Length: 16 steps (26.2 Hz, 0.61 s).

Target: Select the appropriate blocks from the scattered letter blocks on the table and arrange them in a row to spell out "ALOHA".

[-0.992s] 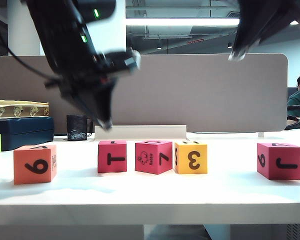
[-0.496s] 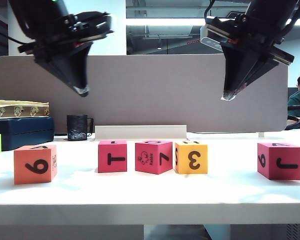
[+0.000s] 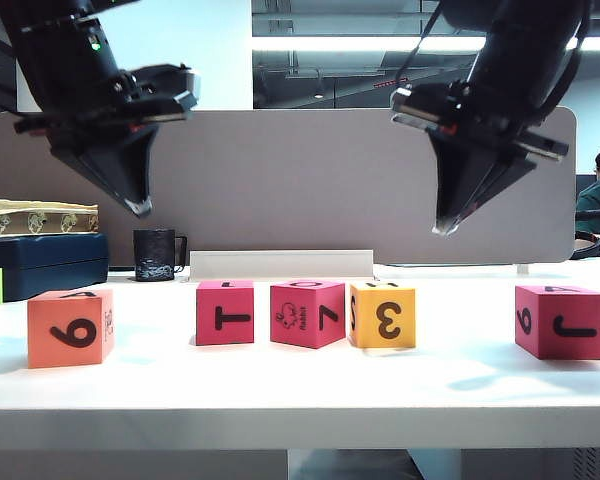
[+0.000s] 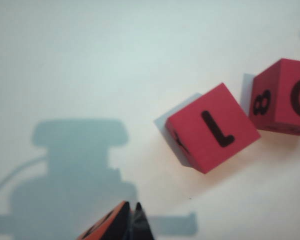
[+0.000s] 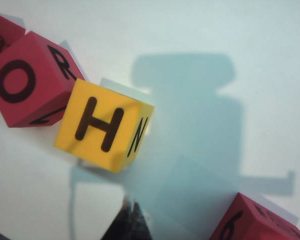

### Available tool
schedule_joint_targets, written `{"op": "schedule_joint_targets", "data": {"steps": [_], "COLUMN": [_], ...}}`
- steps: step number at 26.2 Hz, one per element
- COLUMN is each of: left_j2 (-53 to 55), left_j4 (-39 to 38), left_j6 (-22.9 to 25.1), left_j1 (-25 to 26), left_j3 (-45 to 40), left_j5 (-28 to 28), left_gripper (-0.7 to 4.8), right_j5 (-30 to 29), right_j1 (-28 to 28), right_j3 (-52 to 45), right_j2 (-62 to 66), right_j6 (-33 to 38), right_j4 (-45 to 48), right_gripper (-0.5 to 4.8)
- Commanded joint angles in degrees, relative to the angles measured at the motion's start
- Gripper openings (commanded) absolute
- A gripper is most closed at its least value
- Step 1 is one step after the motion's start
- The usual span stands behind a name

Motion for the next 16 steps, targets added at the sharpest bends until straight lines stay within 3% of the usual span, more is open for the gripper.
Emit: {"op": "schedule_joint_targets", "data": {"steps": [1, 16], "left_j2": [0.37, 11.91], "left_j4": [1.49, 6.43], "left_j6": [0.02, 0.00], "left_j1": [0.04, 2.51], "left_j3": [0.02, 0.04], "left_j5": [3.43, 3.19], "left_gripper": [-0.05, -0.05], "right_j5": [0.09, 3.10], "right_j1": [0.04, 0.00], "right_j3": [0.26, 0.24], "right_j2": [0.94, 7.39], "right_j6": [0.20, 0.26], "right_j4": [1.01, 5.75], "right_gripper": [-0.06, -0.06]}}
